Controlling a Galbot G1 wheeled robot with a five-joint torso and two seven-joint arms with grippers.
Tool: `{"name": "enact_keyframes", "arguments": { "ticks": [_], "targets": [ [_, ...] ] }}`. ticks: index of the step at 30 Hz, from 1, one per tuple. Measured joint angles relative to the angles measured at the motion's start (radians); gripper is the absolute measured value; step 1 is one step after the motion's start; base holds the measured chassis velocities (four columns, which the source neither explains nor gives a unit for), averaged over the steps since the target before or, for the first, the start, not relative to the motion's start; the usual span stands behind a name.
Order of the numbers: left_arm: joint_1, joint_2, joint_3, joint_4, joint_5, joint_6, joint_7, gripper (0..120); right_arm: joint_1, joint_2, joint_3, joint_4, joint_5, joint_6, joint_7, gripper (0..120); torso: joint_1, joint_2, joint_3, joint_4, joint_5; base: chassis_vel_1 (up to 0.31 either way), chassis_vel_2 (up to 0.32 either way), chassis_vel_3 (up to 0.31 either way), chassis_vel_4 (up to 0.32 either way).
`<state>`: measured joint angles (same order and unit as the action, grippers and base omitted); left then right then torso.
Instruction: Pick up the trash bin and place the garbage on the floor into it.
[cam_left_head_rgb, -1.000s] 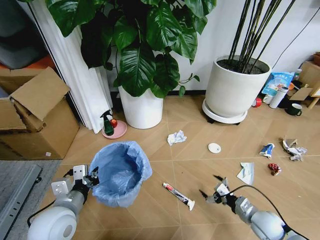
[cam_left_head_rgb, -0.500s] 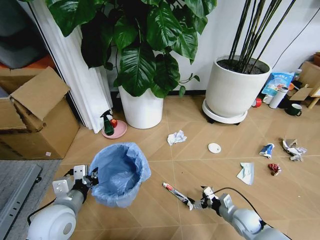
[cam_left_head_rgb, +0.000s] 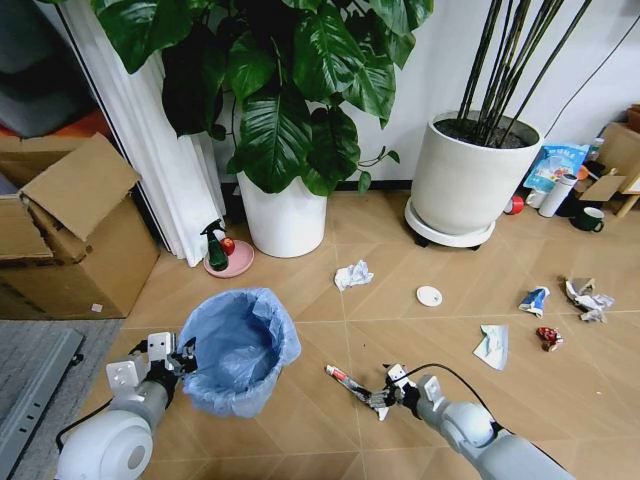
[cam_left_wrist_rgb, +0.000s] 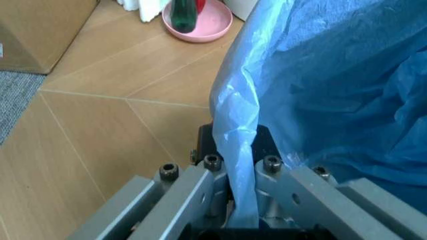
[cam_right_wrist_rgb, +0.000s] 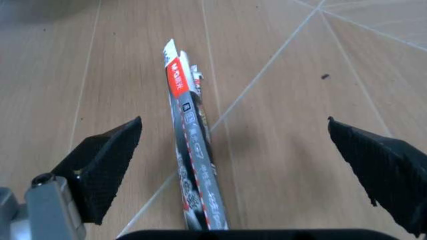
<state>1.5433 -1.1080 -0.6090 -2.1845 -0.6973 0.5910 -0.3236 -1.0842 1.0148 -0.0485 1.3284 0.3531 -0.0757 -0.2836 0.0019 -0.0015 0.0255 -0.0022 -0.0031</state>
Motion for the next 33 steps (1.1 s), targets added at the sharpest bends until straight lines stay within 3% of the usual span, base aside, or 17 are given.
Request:
{"name": "enact_keyframes", "arguments": {
  "ticks": [8, 10, 33],
  "targets": [
    [-0.001, -0.001, 0.000, 0.004, 0.000, 0.000, 0.001, 0, 0.018, 0.037, -0.013, -0.052, -0.021, 0.005, 0.015, 100, 0.000, 0.000, 0.000, -0.0001, 0.0000, 0.000, 0.000, 0.000, 0.000],
    [-0.001, 0.000, 0.000, 0.004, 0.000, -0.001, 0.001, 0, 0.021, 0.047, -0.014, -0.062, -0.028, 0.009, 0.024, 95, 0.000, 0.000, 0.000, 0.0000, 0.0000, 0.000, 0.000, 0.000, 0.000],
    [-0.017, 0.008, 0.000, 0.015, -0.014, 0.003, 0.000, 0, 0.026, 0.092, -0.026, -0.105, -0.024, 0.012, 0.034, 12, 0.000, 0.000, 0.000, 0.0000, 0.0000, 0.000, 0.000, 0.000, 0.000]
  ]
}}
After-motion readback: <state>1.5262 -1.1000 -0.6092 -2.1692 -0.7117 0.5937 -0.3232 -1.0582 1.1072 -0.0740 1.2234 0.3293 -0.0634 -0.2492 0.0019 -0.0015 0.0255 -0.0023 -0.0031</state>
